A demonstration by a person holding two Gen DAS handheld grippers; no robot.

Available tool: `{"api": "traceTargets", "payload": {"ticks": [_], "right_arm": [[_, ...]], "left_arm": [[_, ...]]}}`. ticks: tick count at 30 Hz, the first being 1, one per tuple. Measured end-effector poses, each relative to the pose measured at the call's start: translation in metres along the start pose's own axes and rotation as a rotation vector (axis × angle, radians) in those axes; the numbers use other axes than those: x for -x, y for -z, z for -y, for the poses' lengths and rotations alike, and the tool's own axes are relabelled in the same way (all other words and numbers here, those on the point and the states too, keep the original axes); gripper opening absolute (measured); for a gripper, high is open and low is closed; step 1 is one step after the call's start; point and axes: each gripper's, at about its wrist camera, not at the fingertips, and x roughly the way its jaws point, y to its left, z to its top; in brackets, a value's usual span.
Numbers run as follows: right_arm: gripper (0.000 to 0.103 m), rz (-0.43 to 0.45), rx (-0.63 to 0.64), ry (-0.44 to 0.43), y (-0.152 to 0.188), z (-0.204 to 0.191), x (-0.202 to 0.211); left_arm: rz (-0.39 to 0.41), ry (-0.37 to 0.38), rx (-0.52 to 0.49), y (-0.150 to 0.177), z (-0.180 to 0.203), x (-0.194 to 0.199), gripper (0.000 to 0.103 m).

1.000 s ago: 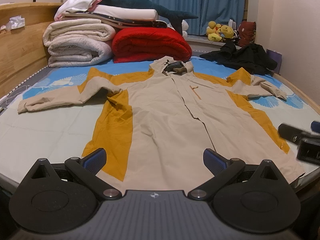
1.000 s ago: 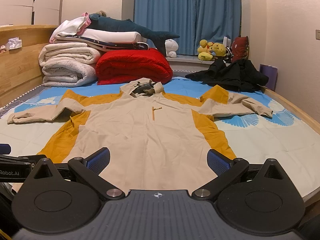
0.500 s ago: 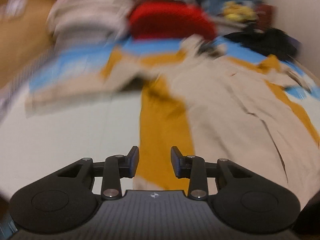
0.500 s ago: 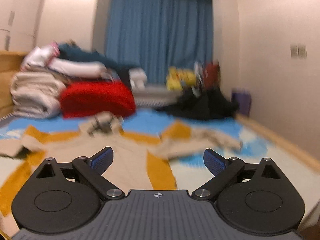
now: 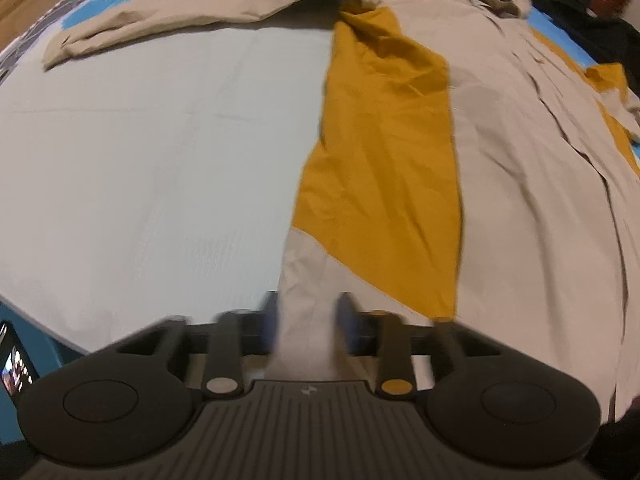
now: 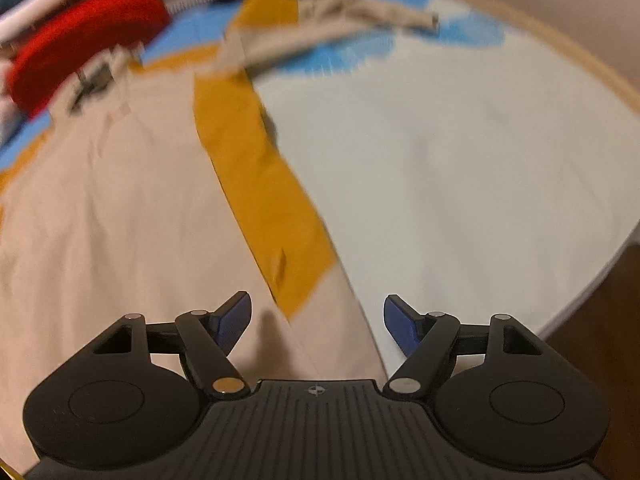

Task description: Fold large clothes

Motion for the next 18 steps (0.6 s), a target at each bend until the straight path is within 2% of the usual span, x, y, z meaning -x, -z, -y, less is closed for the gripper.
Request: {"api": "traceTargets", "payload": {"ticks": [1,2,5,8,11,13,15,16,17,18], "right_arm": [[0.059,-0.026,0.000,0.003,0.003,0.001,-0.002],[0.046,-0.038,-0.006,-0.001,0.004,0.003,-0.004],[0.005,0.004,-0.012,-0.007,-0.002,0.003,0.011],[0.000,0.127,-0.023,-0.070,-0.001,0.003,0.048],[0.000,0.186,0.005,-0.061,0.007,0.003,0.075],[0.000,0.139,-0.006,-0.025,0.012,0.007,0.071],[0.000,0.064,-0.003,0.021,0.013,0.009,0.056],[0.000,0.036,0.009,0.048,0.014,0.008,0.048],[0.001,0.025,0.025,0.079,0.015,0.005,0.042],[0.001,0.043,0.031,0.106,0.014,0.004,0.041]], "left_arm": [[0.014,-0.002,-0.007,0.001,0.000,0.003,0.004],[0.033,0.008,-0.001,0.002,0.000,0.009,0.001],[0.119,0.069,0.047,0.008,-0.006,0.038,0.000],[0.194,0.097,0.061,0.015,-0.012,0.068,0.000],[0.153,0.063,0.061,0.018,-0.012,0.065,0.000],[0.088,0.008,0.046,0.017,-0.008,0.051,0.001],[0.060,-0.047,0.028,0.016,-0.005,0.043,0.003],[0.074,-0.061,0.026,0.015,-0.002,0.045,0.005],[0.098,-0.057,0.024,0.013,0.000,0.049,0.014],[0.128,-0.039,0.018,0.011,0.003,0.054,0.019]]}}
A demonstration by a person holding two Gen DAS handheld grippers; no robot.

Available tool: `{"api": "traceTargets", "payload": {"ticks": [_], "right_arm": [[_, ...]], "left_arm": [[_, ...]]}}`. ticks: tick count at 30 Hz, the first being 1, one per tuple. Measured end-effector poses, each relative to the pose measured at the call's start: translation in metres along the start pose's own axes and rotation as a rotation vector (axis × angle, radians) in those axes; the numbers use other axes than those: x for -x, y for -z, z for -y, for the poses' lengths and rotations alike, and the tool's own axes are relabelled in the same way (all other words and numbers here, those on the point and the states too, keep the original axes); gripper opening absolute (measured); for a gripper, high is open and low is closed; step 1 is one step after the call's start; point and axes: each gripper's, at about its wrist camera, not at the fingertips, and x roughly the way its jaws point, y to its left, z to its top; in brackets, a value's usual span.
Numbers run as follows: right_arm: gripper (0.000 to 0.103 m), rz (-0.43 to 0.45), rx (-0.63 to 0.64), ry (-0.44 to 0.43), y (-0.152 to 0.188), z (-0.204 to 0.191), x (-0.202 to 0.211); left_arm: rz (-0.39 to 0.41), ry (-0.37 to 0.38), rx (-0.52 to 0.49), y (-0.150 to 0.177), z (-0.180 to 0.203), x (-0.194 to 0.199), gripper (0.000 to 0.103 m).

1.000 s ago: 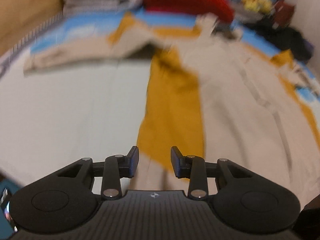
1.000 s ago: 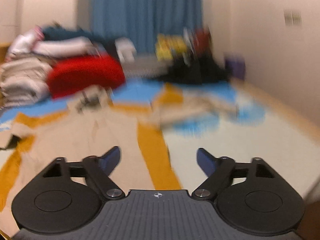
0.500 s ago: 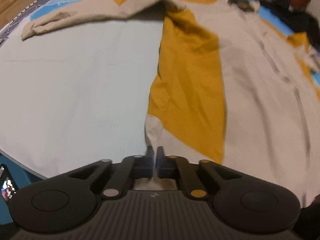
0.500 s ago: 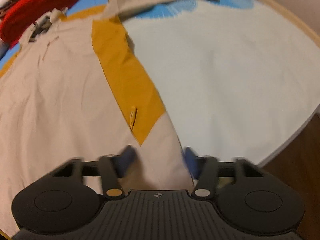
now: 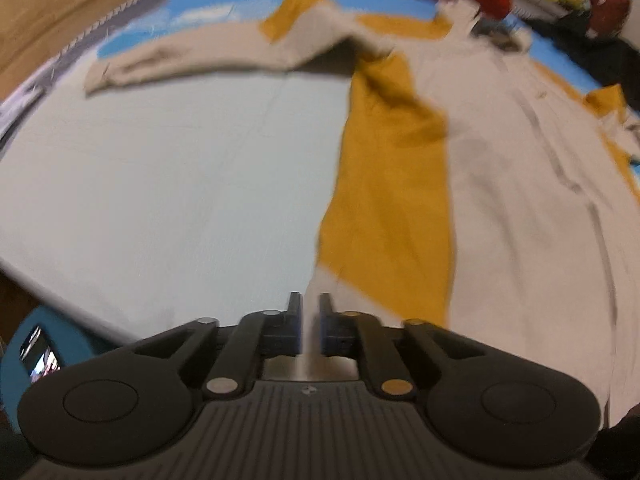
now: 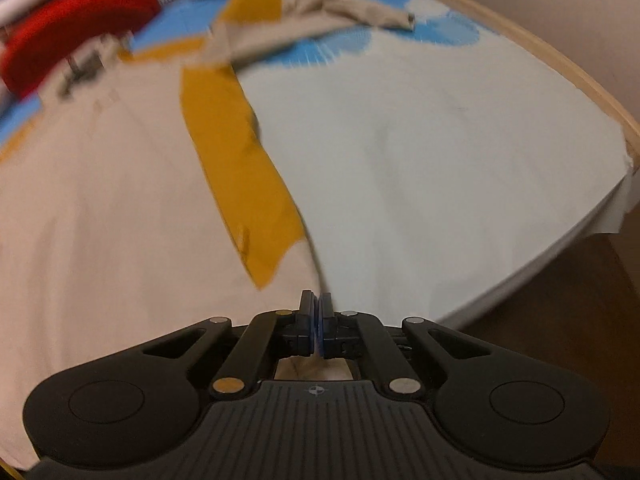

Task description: Fold large clothes

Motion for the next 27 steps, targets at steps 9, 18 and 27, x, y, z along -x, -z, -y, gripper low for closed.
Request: {"api": "traceTargets", "payload": {"ticks": [9,18,27], "right_arm": [[0.031,-0.033,-0.009,-0.165,-0.007,-0.011,-0.023],[0.031,-0.064,0.057,-0.103,-0.004,-0.022,-0.025],[0.031,0.346,0.087,-0.156,-0.018,-0.043,0.044]], "left_arm": [[-0.185,0.073,-0.014,0.013,0.018,-0.038,0.028],[-0.121,0.052,-0.038,0.008,0.030,-0.035,0.052],[0.281,0.105,-0.029,-0.020,0.063,0.022,0.053]]}}
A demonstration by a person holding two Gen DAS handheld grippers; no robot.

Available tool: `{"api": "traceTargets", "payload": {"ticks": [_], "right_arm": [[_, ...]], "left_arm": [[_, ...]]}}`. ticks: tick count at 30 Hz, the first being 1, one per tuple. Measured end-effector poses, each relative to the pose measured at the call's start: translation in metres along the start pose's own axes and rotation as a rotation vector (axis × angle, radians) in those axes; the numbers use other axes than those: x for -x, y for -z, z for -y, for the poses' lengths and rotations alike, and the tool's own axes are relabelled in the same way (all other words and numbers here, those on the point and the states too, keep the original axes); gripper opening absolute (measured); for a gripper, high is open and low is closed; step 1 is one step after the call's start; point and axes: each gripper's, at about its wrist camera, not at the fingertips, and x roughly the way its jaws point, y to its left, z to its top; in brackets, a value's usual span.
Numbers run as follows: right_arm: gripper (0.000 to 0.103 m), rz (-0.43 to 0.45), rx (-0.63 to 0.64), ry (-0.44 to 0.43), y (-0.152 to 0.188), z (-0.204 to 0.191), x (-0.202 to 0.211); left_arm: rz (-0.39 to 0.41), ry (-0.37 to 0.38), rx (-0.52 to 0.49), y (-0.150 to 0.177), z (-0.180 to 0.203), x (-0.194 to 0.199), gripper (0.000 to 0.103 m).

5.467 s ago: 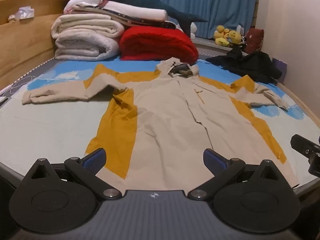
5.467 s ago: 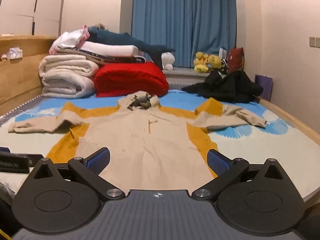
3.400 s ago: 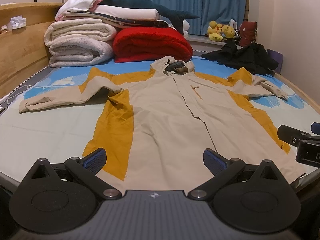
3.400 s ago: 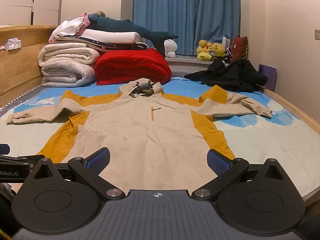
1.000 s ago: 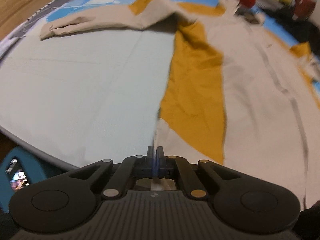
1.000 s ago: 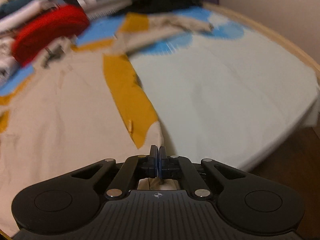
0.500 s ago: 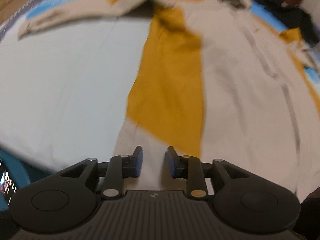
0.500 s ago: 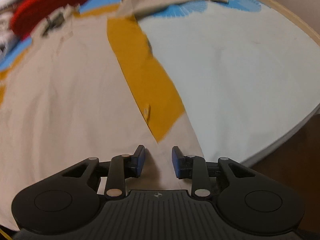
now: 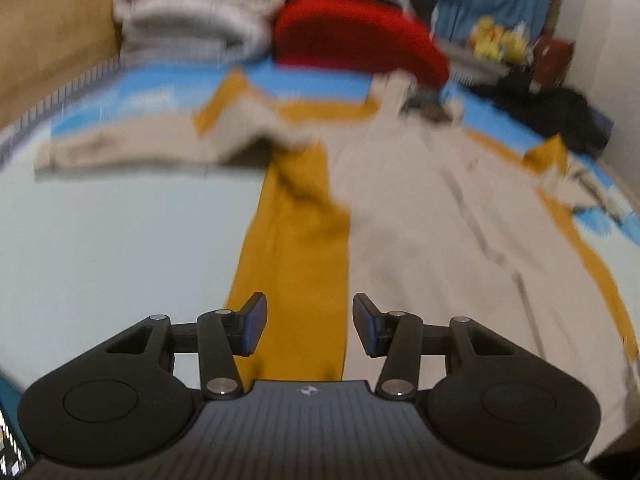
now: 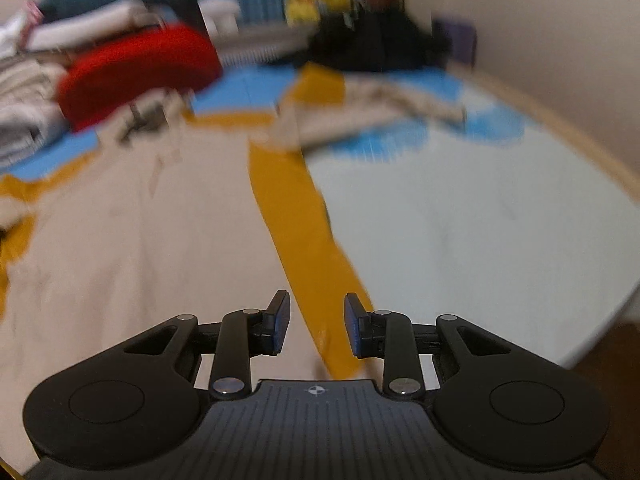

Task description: Fold large clothes

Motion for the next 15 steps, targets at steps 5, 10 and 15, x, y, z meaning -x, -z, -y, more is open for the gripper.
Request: {"api": "traceTargets", "payload": {"ticks": [5,10,15], "right_arm": [[0.031,0.127,0.009,-0.028,-0.015,-0.011,0.014],[0.031,0.154,-0.023,-0.052,-0.020,-0.019,0.015],[0.031,0.183,-0.043,-0.073,-0.024,-0.027,0.021]], "left_arm": [[0.161,-0.023,-0.001,-0.026,0.012,0.022,0.066],[0.280,-0.088,-0.054,-0.073,0.006,0.028,0.067],[0.347,-0.136,-0.065,-0.141,-0.010,0.005,0.067]]}}
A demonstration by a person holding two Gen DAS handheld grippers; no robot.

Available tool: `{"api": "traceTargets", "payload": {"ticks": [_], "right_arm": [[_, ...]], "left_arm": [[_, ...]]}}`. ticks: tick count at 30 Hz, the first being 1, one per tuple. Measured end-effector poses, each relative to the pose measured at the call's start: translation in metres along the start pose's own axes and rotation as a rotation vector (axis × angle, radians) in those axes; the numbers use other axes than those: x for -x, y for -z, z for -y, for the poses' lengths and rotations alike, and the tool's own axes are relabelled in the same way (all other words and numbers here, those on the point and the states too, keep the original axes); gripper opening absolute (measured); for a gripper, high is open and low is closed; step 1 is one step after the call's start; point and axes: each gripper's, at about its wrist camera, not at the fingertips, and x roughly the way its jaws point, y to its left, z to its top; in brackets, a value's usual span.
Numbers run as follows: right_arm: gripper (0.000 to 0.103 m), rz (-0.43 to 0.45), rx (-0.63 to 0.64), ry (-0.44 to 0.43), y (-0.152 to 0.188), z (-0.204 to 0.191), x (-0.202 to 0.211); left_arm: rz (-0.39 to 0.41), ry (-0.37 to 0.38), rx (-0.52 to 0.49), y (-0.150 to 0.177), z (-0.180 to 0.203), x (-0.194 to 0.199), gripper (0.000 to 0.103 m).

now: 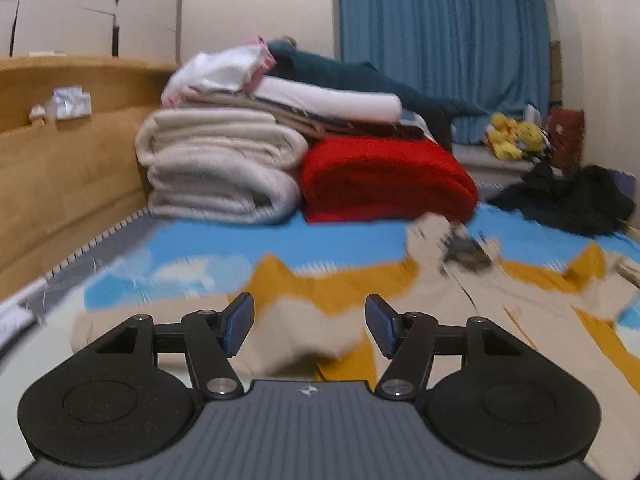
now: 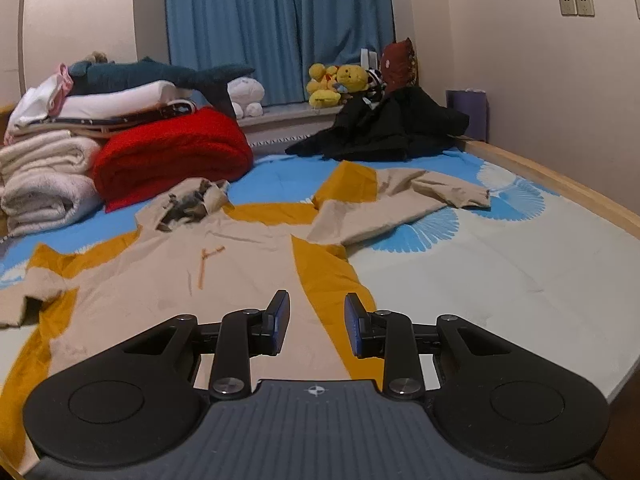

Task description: Fold large clothes

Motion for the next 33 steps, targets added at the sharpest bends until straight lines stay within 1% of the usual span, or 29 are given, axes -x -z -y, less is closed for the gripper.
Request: {"api": "traceTargets", "payload": {"ticks": [3,5,6,7,8,9,11,13,16,18,20,22,24,26,27,29,32,33], "right_arm": [[0.031,0.029,0.024,-0.014,-0.005,-0.014,0.001],[0.031,0.060,0.056,-0.023,-0.009,-0.026,0.006],[0.031,0.074,0.071,-0.030,-0.012,-0.032,0.008],[0.031,0.084,0.082,-0.040,-0.015,-0.038,0.009],[0.031,0.094,0.096,-0.053,-0.020,-0.044,0.011],[0.031,0.101,0.108,-0.068,-0.025,-0.050,0.011],[0.031,0.122,0.123,-0.104,-0.038,-0.064,0.010],[0.032,0.146,0.128,-0.151,-0.055,-0.082,0.004],[0.041,0.183,0.112,-0.230,-0.081,-0.111,-0.009],[0.053,0.218,0.107,-0.271,-0.099,-0.134,-0.021],[0.057,0.247,0.112,-0.310,-0.114,-0.157,-0.036],[0.057,0.267,0.107,-0.343,-0.125,-0.174,-0.051],[0.057,0.281,0.101,-0.367,-0.127,-0.185,-0.066],[0.057,0.287,0.098,-0.385,-0.121,-0.189,-0.078],[0.059,0.279,0.101,-0.382,-0.115,-0.190,-0.084],[0.061,0.213,0.130,-0.372,-0.105,-0.195,-0.101],[0.061,0.199,0.163,-0.354,-0.102,-0.201,-0.113],[0.061,0.195,0.167,-0.362,-0.104,-0.202,-0.117]], "left_arm": [[0.013,-0.017,0.027,-0.024,-0.016,-0.029,0.067],[0.023,-0.018,0.052,-0.024,-0.029,-0.045,0.065],[0.024,-0.023,0.059,-0.017,-0.035,-0.051,0.064],[-0.004,-0.030,0.063,-0.008,-0.041,-0.058,0.059],[-0.073,-0.038,0.067,-0.004,-0.046,-0.069,0.047],[-0.125,-0.038,0.094,-0.002,-0.051,-0.080,0.043],[-0.152,-0.022,0.168,-0.003,-0.065,-0.095,0.043],[-0.152,-0.017,0.195,-0.004,-0.074,-0.104,0.043],[-0.160,-0.033,0.181,-0.003,-0.079,-0.115,0.043],[-0.166,-0.036,0.194,-0.001,-0.082,-0.120,0.043],[-0.177,-0.040,0.201,0.002,-0.087,-0.127,0.043],[-0.191,-0.051,0.199,0.009,-0.090,-0.130,0.043],[-0.213,-0.064,0.214,0.015,-0.098,-0.136,0.043],[-0.238,-0.076,0.248,0.021,-0.107,-0.143,0.043],[-0.252,-0.085,0.266,0.025,-0.113,-0.147,0.043],[-0.274,-0.101,0.294,0.032,-0.126,-0.158,0.043],[-0.304,-0.137,0.324,0.043,-0.147,-0.174,0.043],[-0.314,-0.145,0.347,0.046,-0.157,-0.179,0.043]]}}
